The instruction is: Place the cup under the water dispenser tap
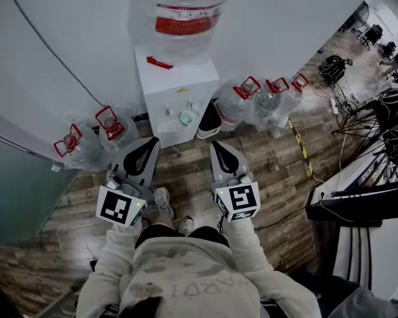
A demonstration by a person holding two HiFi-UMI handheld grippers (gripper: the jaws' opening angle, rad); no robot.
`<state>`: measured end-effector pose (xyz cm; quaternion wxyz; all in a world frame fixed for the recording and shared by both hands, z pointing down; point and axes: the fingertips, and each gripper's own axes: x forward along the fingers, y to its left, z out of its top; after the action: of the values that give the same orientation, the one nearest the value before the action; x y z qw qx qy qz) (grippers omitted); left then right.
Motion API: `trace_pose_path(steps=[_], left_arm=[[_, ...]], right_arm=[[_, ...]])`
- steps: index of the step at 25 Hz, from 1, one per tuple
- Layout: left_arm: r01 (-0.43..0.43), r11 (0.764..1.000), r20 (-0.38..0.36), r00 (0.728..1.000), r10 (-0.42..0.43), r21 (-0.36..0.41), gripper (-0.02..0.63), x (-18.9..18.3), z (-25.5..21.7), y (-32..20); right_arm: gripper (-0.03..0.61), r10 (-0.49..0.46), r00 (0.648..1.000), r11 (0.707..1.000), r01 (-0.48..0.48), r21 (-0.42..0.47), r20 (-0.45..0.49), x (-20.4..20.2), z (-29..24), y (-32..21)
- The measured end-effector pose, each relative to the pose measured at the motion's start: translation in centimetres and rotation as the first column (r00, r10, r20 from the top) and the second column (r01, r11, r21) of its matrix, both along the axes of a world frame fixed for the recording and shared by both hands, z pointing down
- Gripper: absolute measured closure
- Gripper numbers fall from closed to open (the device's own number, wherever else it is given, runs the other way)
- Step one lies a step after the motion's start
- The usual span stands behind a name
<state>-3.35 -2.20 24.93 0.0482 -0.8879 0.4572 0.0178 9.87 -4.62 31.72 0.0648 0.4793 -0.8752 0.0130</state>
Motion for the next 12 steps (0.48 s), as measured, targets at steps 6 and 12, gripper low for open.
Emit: trace_pose_path(steps=[6,12], left_arm=[[0.008,1.0,-0.009,1.0,-0.008,0.019,0.609,0.6,-1.1,1.8],[0.017,0.999,-0.011,1.0,-0.017,0.039,0.609,1.0,-2.0,3.1]], right_arm=[[0.569,-0.01,1.0,0.999,0.009,0.032,0.018,0.5,-1.8,1.9],[0.569,-0.011,0.999,0.997,0.008,0.073,0.045,1.2,-3.6,3.3]])
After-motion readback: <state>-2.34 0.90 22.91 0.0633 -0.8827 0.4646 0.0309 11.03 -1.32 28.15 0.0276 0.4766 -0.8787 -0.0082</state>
